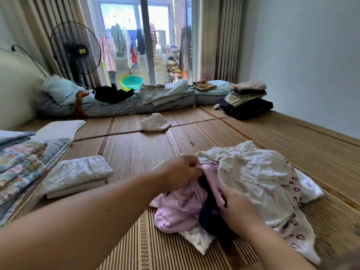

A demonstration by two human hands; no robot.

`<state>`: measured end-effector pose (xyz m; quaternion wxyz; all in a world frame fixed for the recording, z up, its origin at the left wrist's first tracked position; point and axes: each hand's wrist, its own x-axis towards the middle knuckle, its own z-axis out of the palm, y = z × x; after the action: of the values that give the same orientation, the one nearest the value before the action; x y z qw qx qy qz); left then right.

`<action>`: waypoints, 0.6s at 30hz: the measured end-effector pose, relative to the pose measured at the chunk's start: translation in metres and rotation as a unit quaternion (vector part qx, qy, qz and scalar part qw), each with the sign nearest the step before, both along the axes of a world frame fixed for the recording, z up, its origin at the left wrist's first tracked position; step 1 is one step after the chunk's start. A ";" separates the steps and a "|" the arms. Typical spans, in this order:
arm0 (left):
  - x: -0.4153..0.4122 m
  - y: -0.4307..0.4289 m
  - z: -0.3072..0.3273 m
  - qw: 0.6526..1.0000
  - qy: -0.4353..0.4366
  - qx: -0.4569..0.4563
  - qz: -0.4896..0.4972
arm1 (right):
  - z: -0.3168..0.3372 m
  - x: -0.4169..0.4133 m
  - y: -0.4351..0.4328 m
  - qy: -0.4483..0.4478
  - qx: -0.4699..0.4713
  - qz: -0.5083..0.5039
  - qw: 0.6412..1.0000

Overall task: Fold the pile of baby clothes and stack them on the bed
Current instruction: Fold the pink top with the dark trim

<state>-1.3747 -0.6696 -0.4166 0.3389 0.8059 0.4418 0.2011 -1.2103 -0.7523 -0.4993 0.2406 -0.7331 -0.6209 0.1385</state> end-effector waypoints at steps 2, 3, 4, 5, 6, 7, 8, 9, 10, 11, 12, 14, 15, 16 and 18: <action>-0.014 -0.005 0.033 0.996 -0.085 -0.020 0.012 | 0.012 -0.004 -0.008 0.089 0.059 -0.010 0.994; -0.022 -0.007 0.048 0.992 -0.118 -0.027 0.025 | 0.019 -0.006 -0.011 0.157 0.084 -0.011 0.984; -0.031 -0.010 0.064 0.988 -0.144 -0.030 0.039 | 0.028 -0.011 -0.014 0.226 0.102 -0.003 0.969; -0.042 -0.012 0.077 0.985 -0.161 -0.033 0.053 | 0.040 -0.018 -0.016 0.288 0.116 0.007 0.951; -0.054 -0.015 0.090 0.983 -0.171 -0.035 0.062 | 0.055 -0.029 -0.019 0.337 0.124 0.034 0.933; -0.066 -0.018 0.101 0.982 -0.174 -0.034 0.064 | 0.066 -0.041 -0.020 0.347 0.135 0.067 0.926; -0.075 -0.022 0.111 0.983 -0.169 -0.032 0.058 | 0.078 -0.052 -0.020 0.333 0.142 0.086 0.928; -0.086 -0.028 0.120 0.986 -0.156 -0.026 0.055 | 0.097 -0.068 -0.021 0.314 0.149 0.104 0.932; -0.096 -0.034 0.130 0.988 -0.142 -0.017 0.053 | 0.114 -0.083 -0.020 0.298 0.159 0.125 0.933; -0.107 -0.041 0.138 0.990 -0.133 -0.009 0.054 | 0.134 -0.100 -0.021 0.276 0.170 0.143 0.935; -0.116 -0.047 0.146 0.989 -0.138 -0.004 0.053 | 0.155 -0.116 -0.019 0.233 0.188 0.155 0.941; -0.135 -0.059 0.159 0.980 -0.186 -0.010 0.068 | 0.197 -0.144 -0.019 0.114 0.244 0.144 0.952; -0.146 -0.066 0.165 0.970 -0.225 -0.015 0.086 | 0.214 -0.157 -0.017 0.085 0.268 0.134 0.950; -0.158 -0.073 0.168 0.960 -0.261 -0.021 0.102 | 0.230 -0.170 -0.016 0.091 0.275 0.127 0.948; -0.180 -0.087 0.169 0.953 -0.281 -0.039 0.105 | 0.258 -0.191 -0.014 0.158 0.265 0.114 0.944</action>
<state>-1.5546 -0.7566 -0.2475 0.4569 0.6522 0.4187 0.4365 -1.4017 -0.7661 -0.2418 0.5039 -0.5357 -0.6687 0.1090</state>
